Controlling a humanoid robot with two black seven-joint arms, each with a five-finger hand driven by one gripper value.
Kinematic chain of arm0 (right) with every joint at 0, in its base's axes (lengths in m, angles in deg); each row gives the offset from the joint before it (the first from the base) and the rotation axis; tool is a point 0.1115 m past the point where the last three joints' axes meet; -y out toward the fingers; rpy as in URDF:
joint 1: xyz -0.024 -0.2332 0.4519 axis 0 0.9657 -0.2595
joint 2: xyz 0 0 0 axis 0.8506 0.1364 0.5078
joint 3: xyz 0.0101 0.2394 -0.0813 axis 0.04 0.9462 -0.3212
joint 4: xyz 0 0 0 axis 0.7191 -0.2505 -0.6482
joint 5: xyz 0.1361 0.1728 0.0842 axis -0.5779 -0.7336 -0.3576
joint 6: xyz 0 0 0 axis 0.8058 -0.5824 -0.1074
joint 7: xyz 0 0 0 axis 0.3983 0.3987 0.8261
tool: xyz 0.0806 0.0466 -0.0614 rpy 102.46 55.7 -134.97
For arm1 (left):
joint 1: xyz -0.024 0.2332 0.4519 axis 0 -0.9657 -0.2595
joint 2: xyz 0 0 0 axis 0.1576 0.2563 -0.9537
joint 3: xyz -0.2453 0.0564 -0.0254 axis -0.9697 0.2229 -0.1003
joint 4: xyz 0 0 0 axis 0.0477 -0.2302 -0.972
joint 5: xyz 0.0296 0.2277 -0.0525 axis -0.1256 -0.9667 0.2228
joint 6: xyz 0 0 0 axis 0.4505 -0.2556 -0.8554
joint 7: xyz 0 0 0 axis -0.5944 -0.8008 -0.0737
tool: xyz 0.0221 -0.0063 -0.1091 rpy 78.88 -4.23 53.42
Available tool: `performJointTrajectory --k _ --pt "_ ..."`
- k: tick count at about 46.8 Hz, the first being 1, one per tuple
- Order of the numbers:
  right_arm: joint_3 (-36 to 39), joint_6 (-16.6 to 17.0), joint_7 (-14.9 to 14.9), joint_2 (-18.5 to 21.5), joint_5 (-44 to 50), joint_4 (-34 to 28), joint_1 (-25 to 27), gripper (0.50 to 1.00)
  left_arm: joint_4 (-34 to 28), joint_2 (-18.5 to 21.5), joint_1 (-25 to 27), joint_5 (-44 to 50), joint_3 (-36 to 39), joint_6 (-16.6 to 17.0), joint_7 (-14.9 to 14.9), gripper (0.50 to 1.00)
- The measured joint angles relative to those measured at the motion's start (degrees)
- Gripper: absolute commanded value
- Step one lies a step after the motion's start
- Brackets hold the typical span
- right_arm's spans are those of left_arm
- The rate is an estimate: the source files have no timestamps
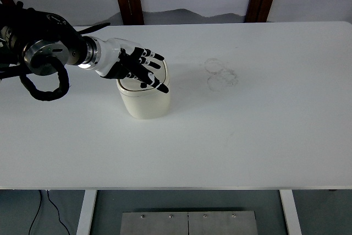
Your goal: Open trash bin
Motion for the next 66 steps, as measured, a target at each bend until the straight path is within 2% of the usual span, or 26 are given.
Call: performJointTrajectory --k 39,66 --pt "0.0 0.0 0.0 0.0 0.0 0.0 0.0 0.995 0.2 0.1 -1.8 0.0 0.0 0.6 0.3 1.000" --pt "0.0 0.0 0.0 0.0 0.0 0.0 0.0 0.995 1.2 0.4 3.5 0.0 -0.9 -0.2 0.5 1.000"
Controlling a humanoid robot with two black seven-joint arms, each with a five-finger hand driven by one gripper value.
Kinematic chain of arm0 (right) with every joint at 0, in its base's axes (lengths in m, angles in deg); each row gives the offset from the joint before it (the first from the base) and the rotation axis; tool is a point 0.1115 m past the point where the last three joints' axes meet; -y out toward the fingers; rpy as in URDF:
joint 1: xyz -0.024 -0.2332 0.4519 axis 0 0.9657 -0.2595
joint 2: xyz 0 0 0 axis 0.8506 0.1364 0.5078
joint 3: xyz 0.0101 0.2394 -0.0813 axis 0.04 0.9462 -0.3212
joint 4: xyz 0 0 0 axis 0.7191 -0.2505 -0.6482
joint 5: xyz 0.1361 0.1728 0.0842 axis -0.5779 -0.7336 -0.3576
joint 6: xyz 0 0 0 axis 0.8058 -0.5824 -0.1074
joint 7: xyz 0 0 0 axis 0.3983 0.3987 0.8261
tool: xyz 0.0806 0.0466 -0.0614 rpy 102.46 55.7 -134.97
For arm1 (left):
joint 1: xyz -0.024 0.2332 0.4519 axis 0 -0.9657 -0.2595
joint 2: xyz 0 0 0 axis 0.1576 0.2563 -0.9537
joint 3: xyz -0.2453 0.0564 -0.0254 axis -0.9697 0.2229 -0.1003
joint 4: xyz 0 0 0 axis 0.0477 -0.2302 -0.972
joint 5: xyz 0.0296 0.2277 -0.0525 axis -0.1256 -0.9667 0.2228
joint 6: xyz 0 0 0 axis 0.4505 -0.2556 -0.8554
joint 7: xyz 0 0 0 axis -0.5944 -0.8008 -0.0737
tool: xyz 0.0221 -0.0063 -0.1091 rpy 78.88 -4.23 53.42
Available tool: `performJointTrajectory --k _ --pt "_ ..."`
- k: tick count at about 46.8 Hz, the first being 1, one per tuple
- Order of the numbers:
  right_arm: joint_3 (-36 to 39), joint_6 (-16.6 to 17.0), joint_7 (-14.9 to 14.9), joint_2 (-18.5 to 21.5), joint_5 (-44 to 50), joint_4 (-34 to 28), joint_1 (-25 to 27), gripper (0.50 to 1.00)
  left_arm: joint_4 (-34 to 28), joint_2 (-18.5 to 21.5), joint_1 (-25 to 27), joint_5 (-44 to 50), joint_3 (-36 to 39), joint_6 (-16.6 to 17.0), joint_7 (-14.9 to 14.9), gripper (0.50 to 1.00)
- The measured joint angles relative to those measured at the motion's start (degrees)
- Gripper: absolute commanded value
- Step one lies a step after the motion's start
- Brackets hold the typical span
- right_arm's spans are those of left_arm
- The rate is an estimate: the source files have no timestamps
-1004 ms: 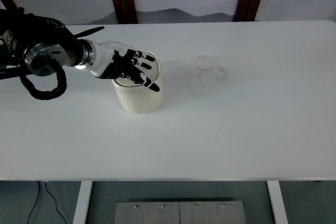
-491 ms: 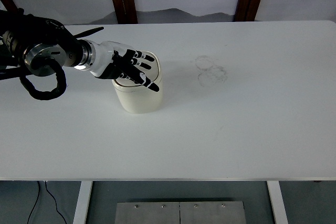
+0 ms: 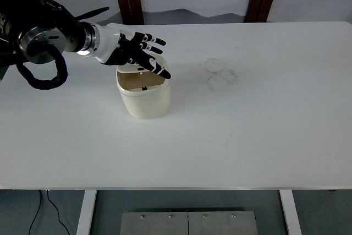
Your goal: Open trash bin
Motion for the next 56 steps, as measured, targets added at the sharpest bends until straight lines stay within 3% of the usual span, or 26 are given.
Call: performJointTrajectory --k 8,24,34,42,56 --pt "0.0 0.0 0.0 0.0 0.0 0.0 0.0 0.995 1.0 0.0 2.5 -0.3 -1.0 -0.1 0.3 1.000" --pt "0.0 0.0 0.0 0.0 -0.1 0.0 0.0 0.995 7.2 0.6 2.2 -1.0 -2.7 -1.8 0.4 1.000" --pt "0.1 0.0 0.0 0.0 -0.2 0.0 0.0 0.995 14.3 0.8 0.7 -3.4 -2.7 -3.6 2.2 1.000" --pt "0.2 0.0 -0.1 0.0 -0.3 0.0 0.0 0.995 22.9 0.9 -4.4 -6.1 -5.1 -4.7 4.3 1.000" --pt "0.2 0.0 -0.1 0.0 -0.4 0.0 0.0 0.995 34.9 4.3 -19.4 -8.3 -24.1 -9.0 8.2 1.000"
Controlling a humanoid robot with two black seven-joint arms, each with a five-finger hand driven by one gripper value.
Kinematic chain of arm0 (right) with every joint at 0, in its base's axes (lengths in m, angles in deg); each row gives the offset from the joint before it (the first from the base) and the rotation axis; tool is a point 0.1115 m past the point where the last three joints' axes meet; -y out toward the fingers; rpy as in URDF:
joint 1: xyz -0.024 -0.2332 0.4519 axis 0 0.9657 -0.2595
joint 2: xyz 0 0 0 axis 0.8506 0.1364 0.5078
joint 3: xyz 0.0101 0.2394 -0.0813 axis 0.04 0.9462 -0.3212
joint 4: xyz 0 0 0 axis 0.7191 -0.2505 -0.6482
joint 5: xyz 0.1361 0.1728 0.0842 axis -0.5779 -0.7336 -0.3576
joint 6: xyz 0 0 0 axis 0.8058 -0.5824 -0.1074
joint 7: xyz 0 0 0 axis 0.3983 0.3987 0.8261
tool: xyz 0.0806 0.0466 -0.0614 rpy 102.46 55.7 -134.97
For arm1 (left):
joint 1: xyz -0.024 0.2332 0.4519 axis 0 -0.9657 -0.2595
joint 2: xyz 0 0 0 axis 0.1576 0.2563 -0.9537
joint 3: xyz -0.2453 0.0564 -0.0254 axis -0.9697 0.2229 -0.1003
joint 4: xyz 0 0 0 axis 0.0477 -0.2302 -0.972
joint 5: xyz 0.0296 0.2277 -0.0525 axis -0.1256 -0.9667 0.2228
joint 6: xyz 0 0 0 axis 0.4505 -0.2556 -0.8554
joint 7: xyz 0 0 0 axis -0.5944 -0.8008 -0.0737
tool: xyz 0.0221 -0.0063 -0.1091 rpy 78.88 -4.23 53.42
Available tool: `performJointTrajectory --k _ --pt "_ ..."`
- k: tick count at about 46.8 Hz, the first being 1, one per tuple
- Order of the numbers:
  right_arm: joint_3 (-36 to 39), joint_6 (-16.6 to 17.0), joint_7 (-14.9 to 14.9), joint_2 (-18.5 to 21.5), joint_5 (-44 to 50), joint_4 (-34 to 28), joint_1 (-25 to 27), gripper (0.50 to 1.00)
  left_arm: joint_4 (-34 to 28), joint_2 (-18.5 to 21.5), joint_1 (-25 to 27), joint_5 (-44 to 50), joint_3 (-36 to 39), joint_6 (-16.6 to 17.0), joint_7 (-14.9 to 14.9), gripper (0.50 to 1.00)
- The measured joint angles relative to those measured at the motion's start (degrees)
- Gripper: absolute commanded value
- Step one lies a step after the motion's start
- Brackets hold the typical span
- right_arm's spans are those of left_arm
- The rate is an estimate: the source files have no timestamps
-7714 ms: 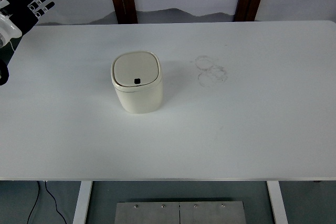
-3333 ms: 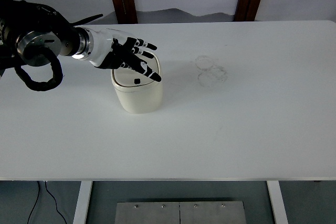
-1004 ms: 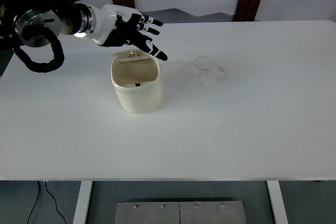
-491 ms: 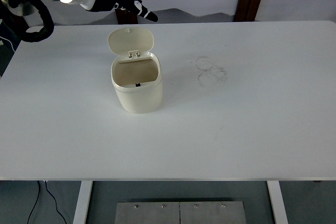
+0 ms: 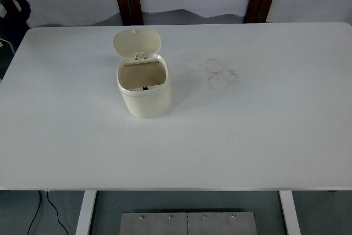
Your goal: Open trash bin
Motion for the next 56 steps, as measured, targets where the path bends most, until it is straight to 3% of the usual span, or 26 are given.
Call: performJointTrajectory --k 16,23,32,40,56 --pt "0.0 0.0 0.0 0.0 -0.2 0.0 0.0 0.995 10.1 0.1 -14.0 -0.5 -19.8 -5.5 2.9 1.000" --pt "0.0 0.0 0.0 0.0 -0.2 0.0 0.0 0.995 11.8 0.0 -20.0 -0.5 -28.0 -6.8 4.2 1.000" --pt "0.0 0.0 0.0 0.0 -0.1 0.0 0.0 0.995 12.0 -0.3 -28.2 -0.4 -37.0 -6.9 9.3 1.000" --pt "0.0 0.0 0.0 0.0 -0.2 0.0 0.0 0.995 11.9 -0.7 -32.6 -0.3 -40.3 -6.5 10.5 1.000" --pt "0.0 0.0 0.0 0.0 0.1 0.0 0.0 0.995 14.1 -0.7 -36.0 0.3 -40.5 -6.3 10.2 1.000"
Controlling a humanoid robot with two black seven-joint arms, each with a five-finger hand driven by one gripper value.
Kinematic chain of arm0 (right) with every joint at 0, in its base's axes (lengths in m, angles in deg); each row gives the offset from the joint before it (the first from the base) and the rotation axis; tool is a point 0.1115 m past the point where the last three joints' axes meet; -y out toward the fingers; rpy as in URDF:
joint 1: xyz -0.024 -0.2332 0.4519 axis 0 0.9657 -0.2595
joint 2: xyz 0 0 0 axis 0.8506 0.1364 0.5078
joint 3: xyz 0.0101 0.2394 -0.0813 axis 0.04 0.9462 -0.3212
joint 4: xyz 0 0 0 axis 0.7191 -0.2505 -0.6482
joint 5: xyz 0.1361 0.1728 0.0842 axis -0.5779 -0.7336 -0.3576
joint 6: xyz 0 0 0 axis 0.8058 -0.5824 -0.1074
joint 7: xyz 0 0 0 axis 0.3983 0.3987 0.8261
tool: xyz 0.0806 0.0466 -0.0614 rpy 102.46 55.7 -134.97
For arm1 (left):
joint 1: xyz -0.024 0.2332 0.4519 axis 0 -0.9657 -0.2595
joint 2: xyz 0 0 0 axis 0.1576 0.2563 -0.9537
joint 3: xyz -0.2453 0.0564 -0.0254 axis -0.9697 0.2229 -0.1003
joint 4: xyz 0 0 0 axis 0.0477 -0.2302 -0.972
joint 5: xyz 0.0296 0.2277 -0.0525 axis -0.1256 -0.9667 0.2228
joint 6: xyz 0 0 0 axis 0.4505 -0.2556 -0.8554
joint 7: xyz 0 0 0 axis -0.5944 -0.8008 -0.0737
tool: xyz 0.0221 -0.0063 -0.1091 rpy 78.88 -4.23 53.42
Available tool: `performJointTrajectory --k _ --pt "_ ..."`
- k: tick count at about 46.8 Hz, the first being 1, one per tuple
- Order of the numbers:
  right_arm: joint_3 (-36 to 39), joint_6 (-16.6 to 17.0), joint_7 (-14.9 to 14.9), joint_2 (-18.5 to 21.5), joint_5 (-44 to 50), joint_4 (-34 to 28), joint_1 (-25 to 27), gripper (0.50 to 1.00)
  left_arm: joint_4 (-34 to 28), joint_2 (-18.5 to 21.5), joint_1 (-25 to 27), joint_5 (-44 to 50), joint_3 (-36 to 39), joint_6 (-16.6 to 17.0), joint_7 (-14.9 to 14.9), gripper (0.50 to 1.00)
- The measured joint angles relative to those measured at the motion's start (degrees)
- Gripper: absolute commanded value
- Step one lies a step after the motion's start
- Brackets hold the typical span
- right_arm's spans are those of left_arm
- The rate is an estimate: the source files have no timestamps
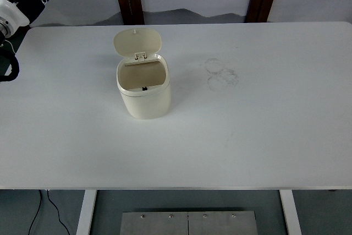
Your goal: Open trash bin
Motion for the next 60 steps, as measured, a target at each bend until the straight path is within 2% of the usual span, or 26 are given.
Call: performJointTrajectory --k 60 --pt "0.0 0.0 0.0 0.0 0.0 0.0 0.0 0.995 0.0 0.0 -0.6 -0.2 -0.3 0.0 0.2 1.000"
